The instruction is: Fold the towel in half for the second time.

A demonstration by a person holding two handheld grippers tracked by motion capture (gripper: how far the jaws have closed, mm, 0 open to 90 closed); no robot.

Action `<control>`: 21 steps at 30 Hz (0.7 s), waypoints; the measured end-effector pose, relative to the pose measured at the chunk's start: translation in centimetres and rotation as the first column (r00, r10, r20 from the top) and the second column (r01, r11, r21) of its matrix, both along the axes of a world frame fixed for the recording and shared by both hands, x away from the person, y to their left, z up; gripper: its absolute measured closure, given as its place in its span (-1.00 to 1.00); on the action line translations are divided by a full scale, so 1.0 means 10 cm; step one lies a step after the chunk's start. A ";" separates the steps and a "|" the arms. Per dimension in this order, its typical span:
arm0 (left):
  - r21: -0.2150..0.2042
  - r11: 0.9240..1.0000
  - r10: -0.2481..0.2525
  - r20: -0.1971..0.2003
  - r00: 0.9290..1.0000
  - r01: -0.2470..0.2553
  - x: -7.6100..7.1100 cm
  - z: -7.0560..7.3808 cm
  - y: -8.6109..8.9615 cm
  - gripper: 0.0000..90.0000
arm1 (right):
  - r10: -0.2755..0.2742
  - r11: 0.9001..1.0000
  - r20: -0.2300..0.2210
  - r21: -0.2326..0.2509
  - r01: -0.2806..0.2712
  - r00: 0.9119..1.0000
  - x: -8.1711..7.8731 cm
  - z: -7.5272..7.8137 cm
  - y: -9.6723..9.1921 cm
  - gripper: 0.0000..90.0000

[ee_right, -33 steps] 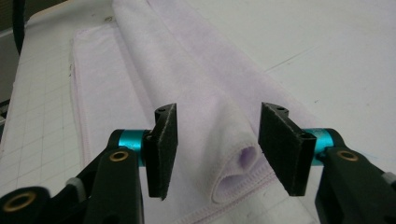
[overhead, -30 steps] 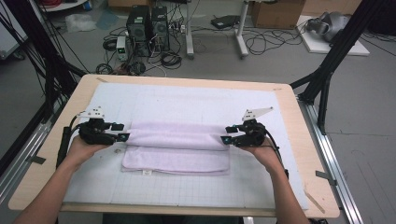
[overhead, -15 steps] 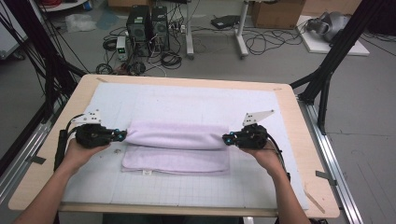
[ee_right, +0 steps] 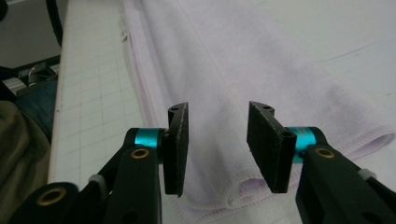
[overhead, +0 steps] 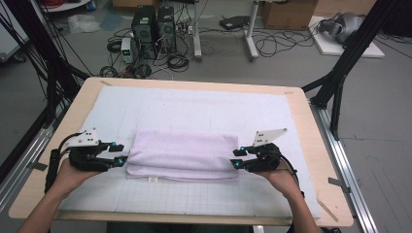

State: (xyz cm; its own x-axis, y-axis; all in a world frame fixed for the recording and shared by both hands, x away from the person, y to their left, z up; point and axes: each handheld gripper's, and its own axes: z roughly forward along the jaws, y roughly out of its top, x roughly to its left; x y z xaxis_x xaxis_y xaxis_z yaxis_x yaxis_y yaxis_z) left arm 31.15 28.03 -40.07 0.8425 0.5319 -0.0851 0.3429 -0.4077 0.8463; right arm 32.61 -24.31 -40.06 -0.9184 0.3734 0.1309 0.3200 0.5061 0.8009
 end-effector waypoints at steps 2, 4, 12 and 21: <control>0.009 1.000 0.008 -0.035 0.999 -0.008 0.10 -0.05 -0.05 -0.03 | 0.000 1.000 -0.024 -0.024 0.000 1.000 0.04 -0.08 0.04 0.20; 0.022 1.000 0.008 -0.086 0.996 -0.006 0.19 -0.11 -0.10 -0.10 | -0.004 0.999 -0.061 -0.032 0.002 0.998 0.10 -0.15 0.06 0.14; 0.015 0.997 -0.077 -0.061 0.995 0.079 0.08 -0.14 -0.06 0.87 | 0.066 0.998 -0.064 -0.009 -0.067 0.996 0.05 -0.14 0.07 0.87; 0.012 0.993 -0.117 -0.067 0.991 0.118 -0.37 -0.10 0.19 0.38 | 0.120 0.990 -0.037 0.085 -0.116 0.992 -0.30 -0.02 -0.06 0.57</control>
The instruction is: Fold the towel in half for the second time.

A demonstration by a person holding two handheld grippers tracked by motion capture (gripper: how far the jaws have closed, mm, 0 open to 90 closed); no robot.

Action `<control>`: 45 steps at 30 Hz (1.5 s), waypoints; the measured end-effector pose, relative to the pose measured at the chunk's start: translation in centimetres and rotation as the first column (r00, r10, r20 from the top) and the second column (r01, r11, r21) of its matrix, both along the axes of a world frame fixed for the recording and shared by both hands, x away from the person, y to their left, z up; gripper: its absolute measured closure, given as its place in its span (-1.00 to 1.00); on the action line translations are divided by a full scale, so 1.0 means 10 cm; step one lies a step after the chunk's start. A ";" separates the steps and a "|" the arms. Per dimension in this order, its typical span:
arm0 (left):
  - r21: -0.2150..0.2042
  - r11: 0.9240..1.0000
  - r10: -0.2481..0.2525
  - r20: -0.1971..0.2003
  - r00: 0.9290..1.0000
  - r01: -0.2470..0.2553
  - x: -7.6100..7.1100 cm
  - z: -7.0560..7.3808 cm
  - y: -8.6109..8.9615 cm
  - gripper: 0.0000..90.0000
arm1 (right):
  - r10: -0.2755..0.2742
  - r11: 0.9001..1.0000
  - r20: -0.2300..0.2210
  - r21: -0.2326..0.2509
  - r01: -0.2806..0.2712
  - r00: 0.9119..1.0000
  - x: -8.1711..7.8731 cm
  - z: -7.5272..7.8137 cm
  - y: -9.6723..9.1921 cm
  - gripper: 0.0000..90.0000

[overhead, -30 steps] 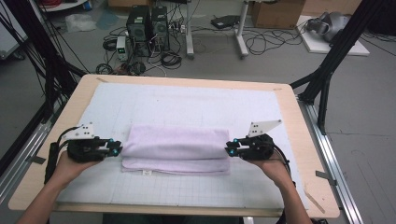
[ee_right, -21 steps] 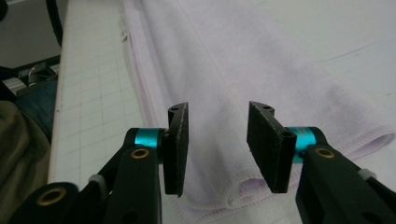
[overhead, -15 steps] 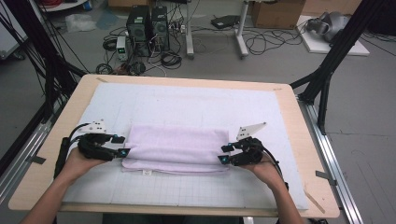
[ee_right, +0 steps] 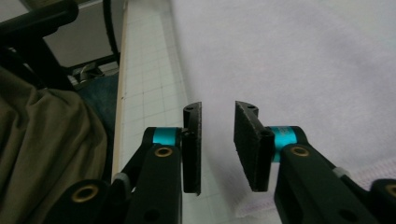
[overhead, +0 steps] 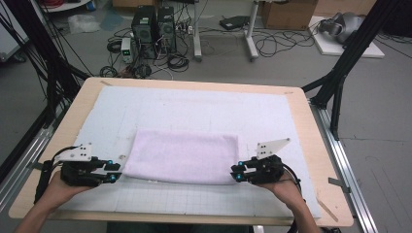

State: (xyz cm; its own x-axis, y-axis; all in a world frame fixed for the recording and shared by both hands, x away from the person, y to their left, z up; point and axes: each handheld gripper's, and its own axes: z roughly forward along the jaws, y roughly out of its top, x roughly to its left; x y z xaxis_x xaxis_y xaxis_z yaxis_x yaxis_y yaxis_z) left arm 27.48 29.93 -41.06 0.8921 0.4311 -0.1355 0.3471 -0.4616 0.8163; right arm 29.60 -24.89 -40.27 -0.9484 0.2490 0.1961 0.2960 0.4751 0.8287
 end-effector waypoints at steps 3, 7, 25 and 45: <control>-0.014 1.000 0.022 0.006 1.000 -0.022 0.06 0.01 -0.05 0.29 | -0.031 0.999 0.002 -0.023 0.031 1.000 0.03 -0.02 0.03 0.48; -0.005 0.998 0.063 0.024 0.998 -0.063 0.25 0.01 -0.18 0.28 | -0.076 0.992 0.047 -0.099 0.081 0.996 0.13 -0.08 0.12 0.42; 0.055 0.942 0.326 0.088 0.941 -0.332 1.18 -0.25 -0.38 0.22 | -0.284 0.942 0.141 -0.144 0.303 0.948 1.09 -0.28 -0.01 0.29; 0.042 0.910 0.411 0.030 0.911 -0.412 1.38 -0.24 -0.36 0.52 | -0.369 0.897 0.145 -0.204 0.392 0.918 1.40 -0.14 0.11 0.45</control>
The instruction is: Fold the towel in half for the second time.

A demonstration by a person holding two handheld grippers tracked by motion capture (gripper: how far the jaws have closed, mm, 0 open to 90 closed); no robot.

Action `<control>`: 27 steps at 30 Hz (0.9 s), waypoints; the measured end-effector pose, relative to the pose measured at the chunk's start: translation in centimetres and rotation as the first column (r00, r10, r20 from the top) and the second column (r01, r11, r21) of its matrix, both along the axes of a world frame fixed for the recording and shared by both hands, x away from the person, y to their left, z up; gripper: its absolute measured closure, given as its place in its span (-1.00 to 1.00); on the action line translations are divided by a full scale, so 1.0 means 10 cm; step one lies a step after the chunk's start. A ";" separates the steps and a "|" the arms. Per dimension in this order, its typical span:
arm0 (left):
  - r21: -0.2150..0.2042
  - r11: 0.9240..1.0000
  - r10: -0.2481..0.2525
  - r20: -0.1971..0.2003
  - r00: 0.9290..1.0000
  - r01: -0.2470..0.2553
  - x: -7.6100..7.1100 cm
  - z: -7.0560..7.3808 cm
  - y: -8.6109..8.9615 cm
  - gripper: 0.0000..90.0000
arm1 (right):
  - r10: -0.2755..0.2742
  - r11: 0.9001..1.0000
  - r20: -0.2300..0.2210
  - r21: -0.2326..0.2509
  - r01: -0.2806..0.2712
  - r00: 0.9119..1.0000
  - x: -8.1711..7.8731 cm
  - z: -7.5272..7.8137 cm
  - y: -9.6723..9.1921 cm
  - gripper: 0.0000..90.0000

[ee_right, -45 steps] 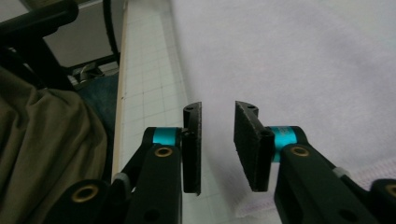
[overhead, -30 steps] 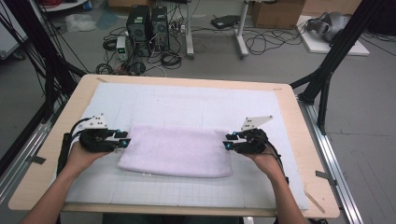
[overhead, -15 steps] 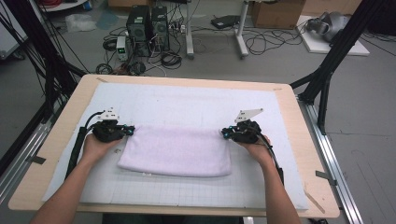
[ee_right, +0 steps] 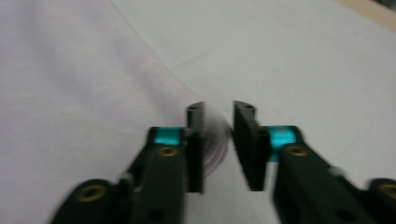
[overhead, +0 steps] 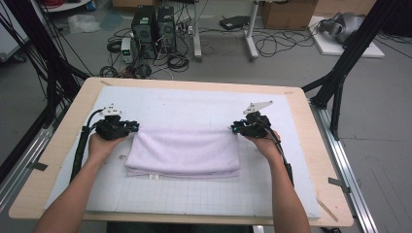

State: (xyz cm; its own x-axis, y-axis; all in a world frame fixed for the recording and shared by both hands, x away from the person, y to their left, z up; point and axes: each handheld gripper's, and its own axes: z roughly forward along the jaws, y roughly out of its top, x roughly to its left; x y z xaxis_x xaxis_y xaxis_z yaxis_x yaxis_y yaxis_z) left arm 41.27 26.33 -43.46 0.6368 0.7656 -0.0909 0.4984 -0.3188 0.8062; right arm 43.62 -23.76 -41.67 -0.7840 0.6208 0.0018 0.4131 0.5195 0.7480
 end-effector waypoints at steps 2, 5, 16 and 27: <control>-0.003 1.000 -0.019 0.007 1.000 0.019 -0.05 0.02 0.01 0.46 | -0.014 0.999 -0.023 0.028 0.015 1.000 -0.01 -0.01 -0.02 0.42; -0.013 0.999 -0.048 0.036 0.998 0.049 -0.16 0.12 0.02 0.35 | 0.003 0.999 0.009 0.052 -0.004 1.000 -0.12 0.06 -0.03 0.35; 0.028 0.965 -0.263 0.028 0.964 0.262 -0.80 0.08 -0.11 0.52 | 0.241 0.968 -0.072 0.084 -0.235 0.968 -0.84 0.07 0.20 0.38; 0.080 0.948 -0.311 0.004 0.950 0.309 -1.13 -0.06 -0.04 0.56 | 0.245 0.969 -0.046 0.050 -0.243 0.968 -1.17 -0.24 0.03 0.53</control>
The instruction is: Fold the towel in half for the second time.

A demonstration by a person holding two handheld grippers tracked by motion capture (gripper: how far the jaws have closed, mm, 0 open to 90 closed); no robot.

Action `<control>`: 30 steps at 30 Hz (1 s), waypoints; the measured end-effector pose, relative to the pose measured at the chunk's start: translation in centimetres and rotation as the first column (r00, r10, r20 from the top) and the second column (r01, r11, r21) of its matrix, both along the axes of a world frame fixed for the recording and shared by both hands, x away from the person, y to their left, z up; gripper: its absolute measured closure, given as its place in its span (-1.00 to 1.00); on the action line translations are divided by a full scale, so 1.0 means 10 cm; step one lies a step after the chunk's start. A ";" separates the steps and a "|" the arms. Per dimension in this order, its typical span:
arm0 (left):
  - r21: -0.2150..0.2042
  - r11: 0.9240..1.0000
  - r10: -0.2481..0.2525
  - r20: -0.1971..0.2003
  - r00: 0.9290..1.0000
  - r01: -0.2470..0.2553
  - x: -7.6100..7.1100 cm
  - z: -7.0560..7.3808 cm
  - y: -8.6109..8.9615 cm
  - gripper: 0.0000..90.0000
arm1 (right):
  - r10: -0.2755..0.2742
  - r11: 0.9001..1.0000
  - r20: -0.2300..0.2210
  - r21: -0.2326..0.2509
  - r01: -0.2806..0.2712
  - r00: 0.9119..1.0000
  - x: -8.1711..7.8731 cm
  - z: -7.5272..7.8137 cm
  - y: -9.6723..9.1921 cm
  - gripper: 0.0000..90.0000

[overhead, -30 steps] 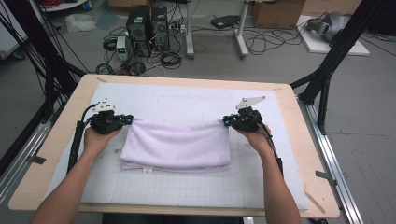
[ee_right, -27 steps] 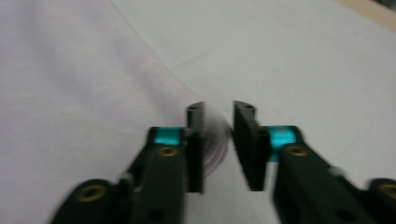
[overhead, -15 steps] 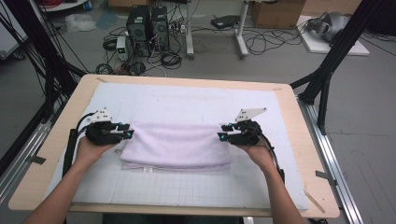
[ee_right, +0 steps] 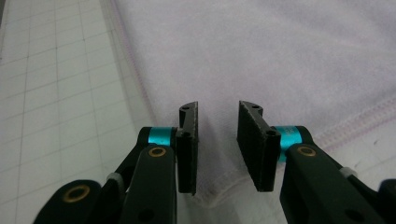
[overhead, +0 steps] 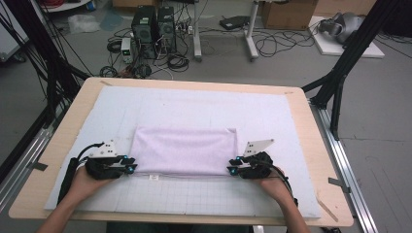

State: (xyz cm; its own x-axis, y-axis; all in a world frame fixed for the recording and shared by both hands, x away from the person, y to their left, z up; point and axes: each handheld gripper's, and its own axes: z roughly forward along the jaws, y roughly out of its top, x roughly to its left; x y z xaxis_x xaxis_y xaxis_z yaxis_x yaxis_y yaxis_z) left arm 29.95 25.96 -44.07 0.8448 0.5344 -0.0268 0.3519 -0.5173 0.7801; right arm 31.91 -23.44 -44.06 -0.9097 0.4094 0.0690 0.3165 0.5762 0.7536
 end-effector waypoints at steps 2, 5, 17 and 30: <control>0.005 1.000 0.003 0.010 1.000 -0.003 -0.02 -0.01 0.01 0.54 | -0.002 1.000 0.017 0.005 0.002 1.000 -0.02 -0.02 -0.03 0.52; 0.001 1.000 0.007 0.023 1.000 -0.007 -0.06 -0.02 0.01 0.49 | -0.008 1.000 0.030 0.015 0.007 1.000 -0.05 -0.03 -0.07 0.50; -0.033 0.997 0.066 0.032 0.997 -0.065 0.22 0.10 0.03 0.24 | -0.071 0.996 0.072 0.059 0.067 0.995 0.20 0.18 -0.09 0.28; -0.075 0.961 0.269 0.018 0.963 -0.267 1.04 0.20 -0.02 0.08 | -0.228 0.972 0.032 0.059 0.226 0.973 1.02 0.14 -0.19 0.00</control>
State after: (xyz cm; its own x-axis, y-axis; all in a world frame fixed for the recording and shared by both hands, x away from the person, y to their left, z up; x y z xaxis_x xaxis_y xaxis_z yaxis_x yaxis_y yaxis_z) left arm 40.37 25.74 -42.08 0.6722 0.7386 -0.0520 0.4478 -0.3496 0.8230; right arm 42.07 -25.33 -42.63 -0.7960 0.6018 0.0642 0.4045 0.4502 0.7961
